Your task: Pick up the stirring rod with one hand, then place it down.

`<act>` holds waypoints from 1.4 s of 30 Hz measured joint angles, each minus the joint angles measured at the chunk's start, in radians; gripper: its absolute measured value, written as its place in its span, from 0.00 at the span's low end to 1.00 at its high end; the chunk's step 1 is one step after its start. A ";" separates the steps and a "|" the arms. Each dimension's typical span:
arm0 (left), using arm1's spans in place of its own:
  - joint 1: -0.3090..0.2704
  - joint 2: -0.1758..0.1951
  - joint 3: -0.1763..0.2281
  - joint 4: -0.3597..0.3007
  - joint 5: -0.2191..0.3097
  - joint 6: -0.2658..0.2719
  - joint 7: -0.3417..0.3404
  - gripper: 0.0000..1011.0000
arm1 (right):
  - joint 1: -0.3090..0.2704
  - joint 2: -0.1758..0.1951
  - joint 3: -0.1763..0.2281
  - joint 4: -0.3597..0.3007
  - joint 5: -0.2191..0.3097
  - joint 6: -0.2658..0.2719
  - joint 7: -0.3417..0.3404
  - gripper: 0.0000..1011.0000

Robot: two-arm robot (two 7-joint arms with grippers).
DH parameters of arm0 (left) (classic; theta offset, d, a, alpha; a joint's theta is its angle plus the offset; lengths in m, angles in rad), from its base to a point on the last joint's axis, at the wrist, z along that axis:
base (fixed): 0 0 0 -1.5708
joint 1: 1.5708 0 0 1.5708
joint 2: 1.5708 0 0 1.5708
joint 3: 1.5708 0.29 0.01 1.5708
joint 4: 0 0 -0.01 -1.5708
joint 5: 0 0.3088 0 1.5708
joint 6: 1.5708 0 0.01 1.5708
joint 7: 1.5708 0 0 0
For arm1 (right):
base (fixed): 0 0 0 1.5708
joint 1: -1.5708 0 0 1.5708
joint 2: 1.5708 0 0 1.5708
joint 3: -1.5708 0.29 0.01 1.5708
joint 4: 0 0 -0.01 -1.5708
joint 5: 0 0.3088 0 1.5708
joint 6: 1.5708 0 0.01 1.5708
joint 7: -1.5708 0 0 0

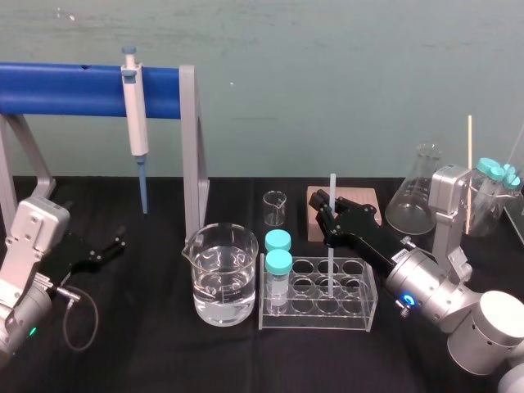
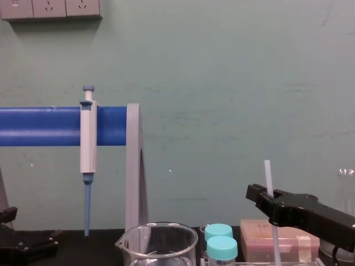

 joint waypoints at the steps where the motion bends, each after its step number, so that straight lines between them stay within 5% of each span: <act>1: 0.000 0.000 0.000 0.000 0.000 0.000 0.000 0.99 | 0.000 0.000 0.000 0.000 0.000 0.000 0.001 0.07; 29: 0.000 0.000 0.000 0.000 0.000 0.000 0.000 0.99 | 0.002 0.000 0.000 0.002 0.006 0.001 0.007 0.91; 34: 0.000 0.000 0.000 0.000 0.000 0.000 0.000 0.99 | 0.002 0.000 0.000 0.002 0.006 0.001 0.007 0.99; 42: 0.000 0.000 0.000 0.000 0.000 0.000 0.000 0.99 | 0.002 0.000 0.000 0.002 0.006 0.001 0.007 0.99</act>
